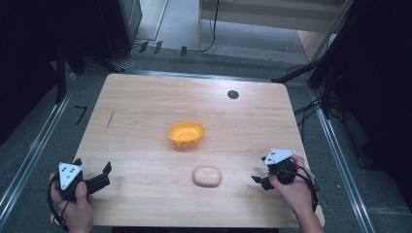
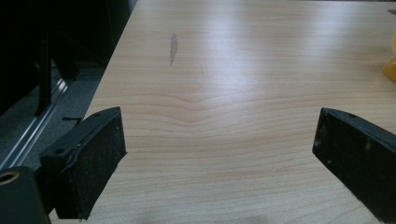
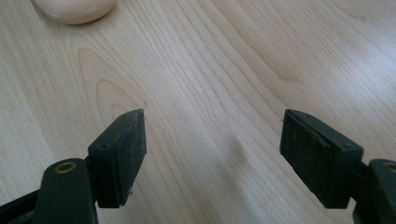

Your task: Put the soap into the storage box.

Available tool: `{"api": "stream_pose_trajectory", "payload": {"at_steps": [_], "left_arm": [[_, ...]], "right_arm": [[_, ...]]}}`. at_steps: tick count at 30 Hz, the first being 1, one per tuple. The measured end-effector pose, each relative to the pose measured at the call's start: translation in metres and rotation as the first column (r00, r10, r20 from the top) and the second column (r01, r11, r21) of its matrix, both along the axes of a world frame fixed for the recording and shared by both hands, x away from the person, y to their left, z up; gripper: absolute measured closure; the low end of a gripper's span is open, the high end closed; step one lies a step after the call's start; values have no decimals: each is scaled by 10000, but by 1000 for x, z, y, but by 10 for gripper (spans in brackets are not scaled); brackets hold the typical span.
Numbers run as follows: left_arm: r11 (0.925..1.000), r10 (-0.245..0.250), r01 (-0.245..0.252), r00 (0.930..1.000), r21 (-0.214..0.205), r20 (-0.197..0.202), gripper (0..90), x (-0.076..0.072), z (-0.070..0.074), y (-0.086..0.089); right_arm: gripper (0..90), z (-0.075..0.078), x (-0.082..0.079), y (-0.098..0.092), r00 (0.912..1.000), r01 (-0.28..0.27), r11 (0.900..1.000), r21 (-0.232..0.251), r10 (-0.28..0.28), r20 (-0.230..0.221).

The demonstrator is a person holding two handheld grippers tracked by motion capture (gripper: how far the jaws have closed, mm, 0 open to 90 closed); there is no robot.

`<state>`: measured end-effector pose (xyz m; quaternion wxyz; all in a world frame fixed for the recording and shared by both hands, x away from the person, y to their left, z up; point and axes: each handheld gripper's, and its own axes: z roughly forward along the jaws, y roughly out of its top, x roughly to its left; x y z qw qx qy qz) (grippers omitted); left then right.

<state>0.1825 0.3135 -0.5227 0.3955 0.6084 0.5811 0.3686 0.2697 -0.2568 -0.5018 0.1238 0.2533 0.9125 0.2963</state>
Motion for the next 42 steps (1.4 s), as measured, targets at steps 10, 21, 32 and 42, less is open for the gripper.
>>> {"api": "stream_pose_trajectory", "payload": {"at_steps": [10,21,32,42], "left_arm": [[9998,-133,134,9999,124,-52,0,0,0,-1],[9997,-187,188,9998,150,-91,0,1,0,-2],[9997,-186,187,9998,166,-111,0,1,0,-2],[9997,-199,201,9997,117,-132,0,1,0,-2]], "right_arm": [[234,8,12,26,9956,-913,9947,-478,902,-240],[234,13,20,55,9822,-1859,9789,-853,1827,-438],[224,11,23,80,9675,-2495,9631,-1006,2437,-670],[216,9,23,101,9524,-3010,9481,-1029,2934,-823]]}}
